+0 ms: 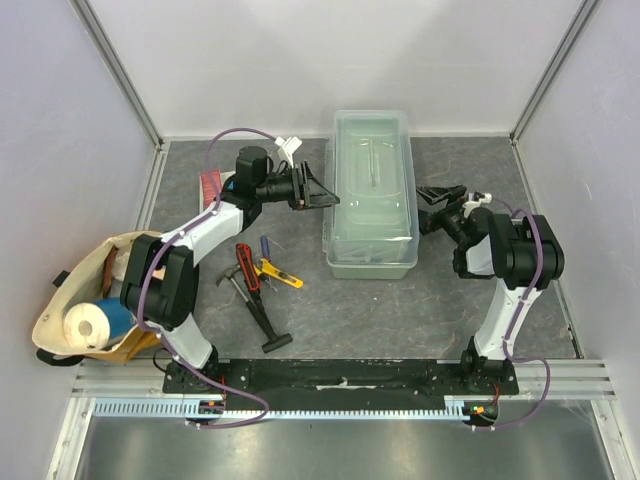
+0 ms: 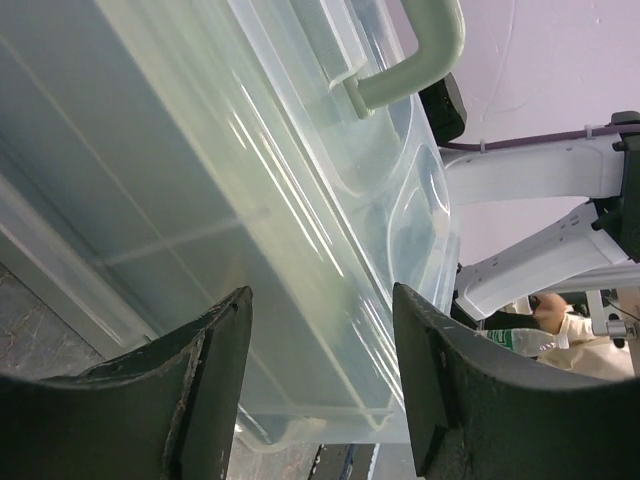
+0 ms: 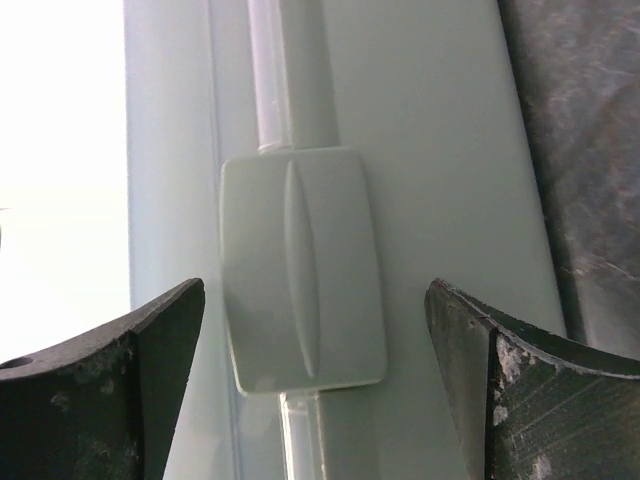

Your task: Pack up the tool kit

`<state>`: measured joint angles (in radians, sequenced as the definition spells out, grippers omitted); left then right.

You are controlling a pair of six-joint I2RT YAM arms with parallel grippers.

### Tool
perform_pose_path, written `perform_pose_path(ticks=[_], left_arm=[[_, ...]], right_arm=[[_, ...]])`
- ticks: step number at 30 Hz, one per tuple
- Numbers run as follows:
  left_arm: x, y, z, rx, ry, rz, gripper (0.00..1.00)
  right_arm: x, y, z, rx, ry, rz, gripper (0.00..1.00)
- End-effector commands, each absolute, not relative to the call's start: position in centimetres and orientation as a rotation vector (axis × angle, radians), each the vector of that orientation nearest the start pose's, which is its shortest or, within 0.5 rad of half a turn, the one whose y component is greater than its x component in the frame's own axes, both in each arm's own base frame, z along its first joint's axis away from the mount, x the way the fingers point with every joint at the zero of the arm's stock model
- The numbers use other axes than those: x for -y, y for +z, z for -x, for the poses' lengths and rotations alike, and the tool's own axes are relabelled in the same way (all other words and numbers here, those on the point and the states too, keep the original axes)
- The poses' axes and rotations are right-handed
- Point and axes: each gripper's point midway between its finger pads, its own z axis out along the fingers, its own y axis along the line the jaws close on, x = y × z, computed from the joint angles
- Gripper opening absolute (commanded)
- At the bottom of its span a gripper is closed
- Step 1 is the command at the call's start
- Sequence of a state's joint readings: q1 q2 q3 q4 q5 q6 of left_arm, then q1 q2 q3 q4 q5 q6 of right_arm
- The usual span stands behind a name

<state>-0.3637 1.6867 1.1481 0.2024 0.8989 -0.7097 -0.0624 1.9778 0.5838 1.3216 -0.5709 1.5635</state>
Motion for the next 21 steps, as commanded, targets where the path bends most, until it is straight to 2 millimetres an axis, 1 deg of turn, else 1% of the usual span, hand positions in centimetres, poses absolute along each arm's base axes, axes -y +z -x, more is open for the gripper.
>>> perform_pose_path(ticks=[1,2,3,4,5,9,13,14,16,18,21], left_arm=[[31.2,23.9,-35.2,-2.024,-1.600,-0.377,0.64],[31.2,24.0,-35.4,-2.019,-1.588,-0.379,0.64],[31.2,24.0,-35.9,-2.018,-1.567,-0.377,0.64],[30.9,23.6,-36.6,-2.038,-1.527,-0.349,0.64],[30.7,24.0,-37.4,-2.037,-1.492,-0.328,0.66],[29.3,24.0,-40.7,-2.042,-1.387,-0.213,0.68],[27.8,24.2,-44.3,-2.029,-1.311,-0.115,0.70],[27.8,24.0,-45.0,-2.027,-1.304,-0.110,0.70],[28.0,24.5,-46.6,-2.004,-1.298,-0.123,0.70],[28.5,24.1,-47.8,-2.004,-1.300,-0.136,0.70],[28.8,23.3,-48.7,-2.022,-1.306,-0.155,0.70]], right_arm=[[-13.9,20.5,-41.4,-1.387,1.698,-0.417,0.98],[-14.0,20.5,-41.4,-1.391,1.702,-0.407,0.98],[-15.1,20.7,-41.2,-1.398,1.722,-0.379,0.97],[-15.3,20.7,-41.2,-1.400,1.722,-0.372,0.96],[-15.5,20.8,-41.3,-1.401,1.724,-0.357,0.95],[-15.6,20.4,-41.6,-1.411,1.718,-0.339,0.93],[-15.7,19.1,-41.7,-1.431,1.700,-0.374,0.93],[-15.8,19.0,-41.7,-1.436,1.693,-0.384,0.93],[-16.5,18.6,-41.5,-1.458,1.675,-0.402,0.93],[-17.1,17.9,-41.5,-1.494,1.633,-0.420,0.93],[-17.4,16.9,-42.1,-1.545,1.561,-0.440,0.95]])
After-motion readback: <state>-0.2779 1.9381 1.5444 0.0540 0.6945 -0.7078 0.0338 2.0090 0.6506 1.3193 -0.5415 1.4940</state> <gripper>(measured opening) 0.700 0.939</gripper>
